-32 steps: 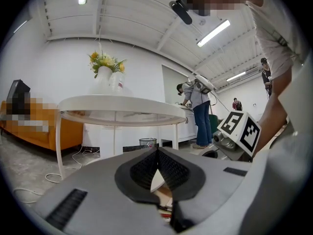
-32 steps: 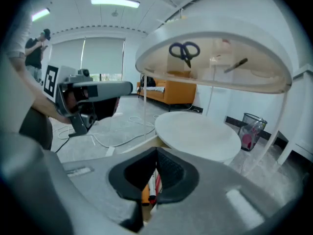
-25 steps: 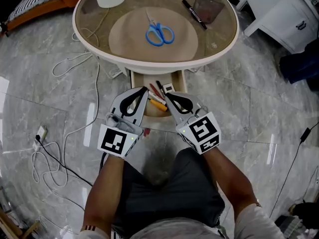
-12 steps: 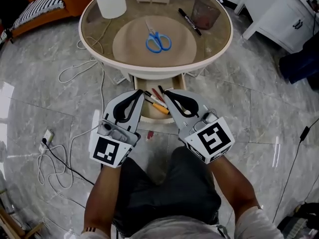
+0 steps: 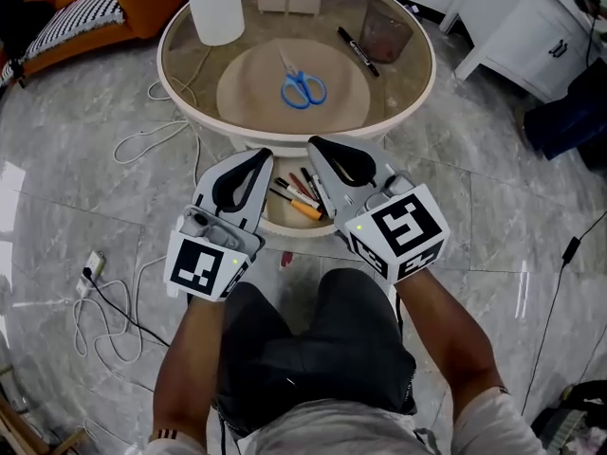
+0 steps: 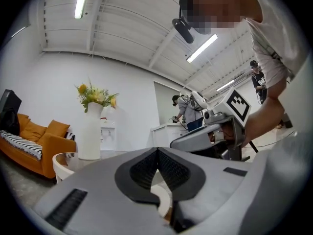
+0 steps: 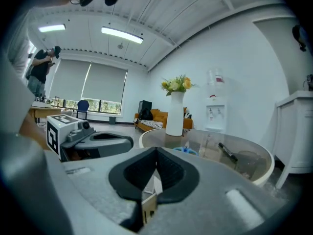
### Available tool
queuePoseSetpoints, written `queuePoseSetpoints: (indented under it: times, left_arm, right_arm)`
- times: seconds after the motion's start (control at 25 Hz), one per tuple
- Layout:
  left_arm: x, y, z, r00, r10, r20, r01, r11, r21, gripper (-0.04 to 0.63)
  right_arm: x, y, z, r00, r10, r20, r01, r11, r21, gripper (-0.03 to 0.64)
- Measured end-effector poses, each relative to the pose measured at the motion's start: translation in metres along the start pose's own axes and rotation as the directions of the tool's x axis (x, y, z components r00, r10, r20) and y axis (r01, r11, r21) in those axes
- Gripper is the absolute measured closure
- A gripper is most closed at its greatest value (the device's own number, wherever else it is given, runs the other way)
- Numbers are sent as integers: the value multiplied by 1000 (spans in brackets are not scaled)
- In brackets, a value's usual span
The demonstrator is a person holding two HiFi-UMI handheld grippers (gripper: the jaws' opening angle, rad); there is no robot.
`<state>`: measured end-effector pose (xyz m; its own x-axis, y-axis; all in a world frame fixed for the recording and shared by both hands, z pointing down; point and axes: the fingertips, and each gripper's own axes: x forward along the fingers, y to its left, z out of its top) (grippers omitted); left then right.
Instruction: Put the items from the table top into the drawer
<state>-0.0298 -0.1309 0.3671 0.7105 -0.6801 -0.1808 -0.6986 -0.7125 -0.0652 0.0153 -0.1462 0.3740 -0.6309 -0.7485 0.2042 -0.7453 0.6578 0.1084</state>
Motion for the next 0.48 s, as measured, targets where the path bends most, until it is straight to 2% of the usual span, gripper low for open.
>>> queuePoseSetpoints:
  times: [0.2, 0.48]
  left_arm:
    - [10, 7, 16, 1000, -15, 12, 15, 1000, 6, 595]
    - [15, 10, 28, 1000, -21, 21, 21, 1000, 13, 595]
  right_arm:
    - [8, -21, 13, 995, -3, -97, 5, 1000, 16, 615]
    - [24, -39, 12, 975, 11, -224, -2, 999, 43, 614]
